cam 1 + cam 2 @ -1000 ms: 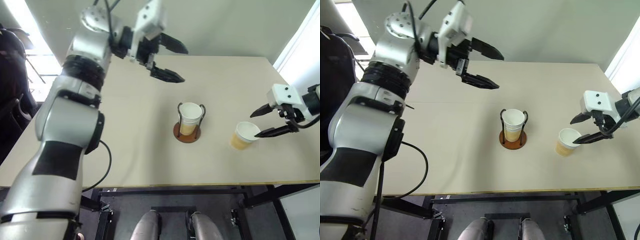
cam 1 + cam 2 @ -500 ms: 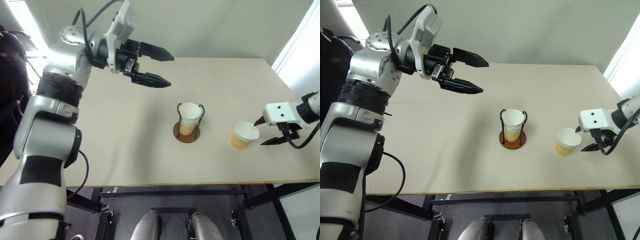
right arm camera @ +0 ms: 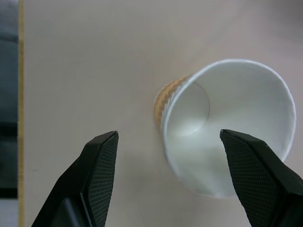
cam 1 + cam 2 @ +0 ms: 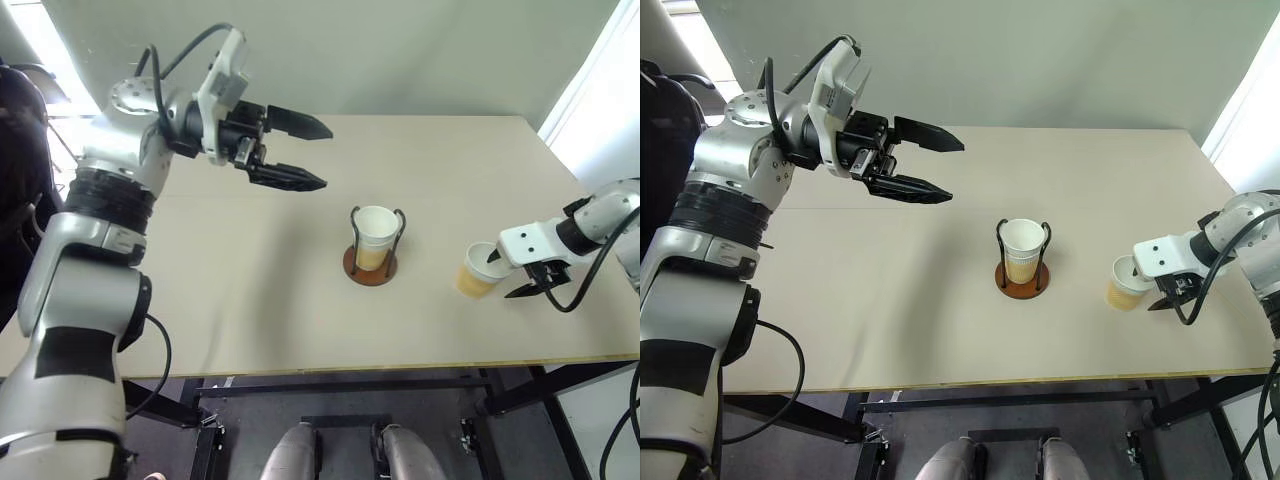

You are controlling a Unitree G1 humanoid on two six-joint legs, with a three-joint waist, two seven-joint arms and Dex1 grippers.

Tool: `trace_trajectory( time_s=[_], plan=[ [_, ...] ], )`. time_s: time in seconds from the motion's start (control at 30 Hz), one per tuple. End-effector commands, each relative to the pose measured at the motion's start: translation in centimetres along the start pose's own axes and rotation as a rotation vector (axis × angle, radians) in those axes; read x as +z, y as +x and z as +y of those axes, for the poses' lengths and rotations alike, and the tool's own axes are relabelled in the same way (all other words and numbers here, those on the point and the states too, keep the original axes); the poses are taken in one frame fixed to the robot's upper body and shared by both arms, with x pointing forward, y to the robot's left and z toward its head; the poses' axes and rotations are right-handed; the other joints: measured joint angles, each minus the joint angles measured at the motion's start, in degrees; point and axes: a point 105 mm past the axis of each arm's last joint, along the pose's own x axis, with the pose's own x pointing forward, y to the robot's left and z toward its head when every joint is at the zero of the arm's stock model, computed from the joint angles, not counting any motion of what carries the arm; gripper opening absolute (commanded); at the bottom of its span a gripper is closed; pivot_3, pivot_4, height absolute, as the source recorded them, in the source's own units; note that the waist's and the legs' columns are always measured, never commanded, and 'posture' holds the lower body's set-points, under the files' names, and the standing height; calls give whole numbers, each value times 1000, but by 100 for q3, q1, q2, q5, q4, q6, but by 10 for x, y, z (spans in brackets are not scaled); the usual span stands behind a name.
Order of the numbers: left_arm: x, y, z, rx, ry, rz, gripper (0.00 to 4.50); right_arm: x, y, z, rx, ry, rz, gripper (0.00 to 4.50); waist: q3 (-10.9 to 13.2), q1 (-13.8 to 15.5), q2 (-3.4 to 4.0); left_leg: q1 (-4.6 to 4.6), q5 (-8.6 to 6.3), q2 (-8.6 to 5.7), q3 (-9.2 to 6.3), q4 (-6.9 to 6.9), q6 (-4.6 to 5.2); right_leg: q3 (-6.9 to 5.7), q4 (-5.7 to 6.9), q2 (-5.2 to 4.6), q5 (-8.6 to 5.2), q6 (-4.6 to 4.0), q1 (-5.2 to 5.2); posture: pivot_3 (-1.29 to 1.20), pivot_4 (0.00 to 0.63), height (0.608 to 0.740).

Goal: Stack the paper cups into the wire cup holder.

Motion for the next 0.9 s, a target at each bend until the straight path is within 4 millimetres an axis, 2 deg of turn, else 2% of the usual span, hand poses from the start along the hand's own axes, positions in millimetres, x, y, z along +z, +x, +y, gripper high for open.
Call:
trace_trajectory(
  time_s=[0.03,0.07,0.23,0.37,0.57,0.73,0.9],
  plan=[
    [4,-9,-5,-11,24,13,4500,-7,-6,-5,-14,-51,71,3149,0,3,0,0,-1,0,0,-1,0,-1,-1,1,0,-1,0,0,150,740],
    [3,-10,-6,-8,23,8,4500,-8,-6,-5,-12,-57,78,3021,0,-2,0,0,-2,1,-2,-1,-1,-1,-1,-1,-1,-2,0,0,150,740],
    [-3,-18,-7,16,15,-2,4500,-10,-8,-6,-6,-69,95,1329,0,-3,1,0,-3,1,-2,-4,-3,-2,-1,0,-1,-4,-2,0,150,740],
    [-17,-23,-10,29,-10,8,4500,-5,-12,-11,-9,-89,102,14,1,-12,1,1,-5,1,-2,-5,-5,-1,-1,0,-2,-7,-2,0,150,740],
    [-41,-30,-10,56,-44,67,4500,3,-27,-21,-25,-136,141,14,1,-7,2,0,-8,1,-5,-7,-11,-2,-3,0,-5,-14,-3,0,150,740],
    [-67,-38,-10,86,-59,157,4500,23,-45,-43,-95,-196,158,14,2,-23,4,0,-13,1,-7,-15,-19,-2,-6,1,-7,-19,-9,0,150,740],
    [-77,-40,-11,92,-60,176,4500,42,-61,-58,-150,-261,170,14,2,-6,3,-11,-17,2,-10,-29,-25,-5,-7,1,-14,-29,-26,0,150,740]
  ],
)
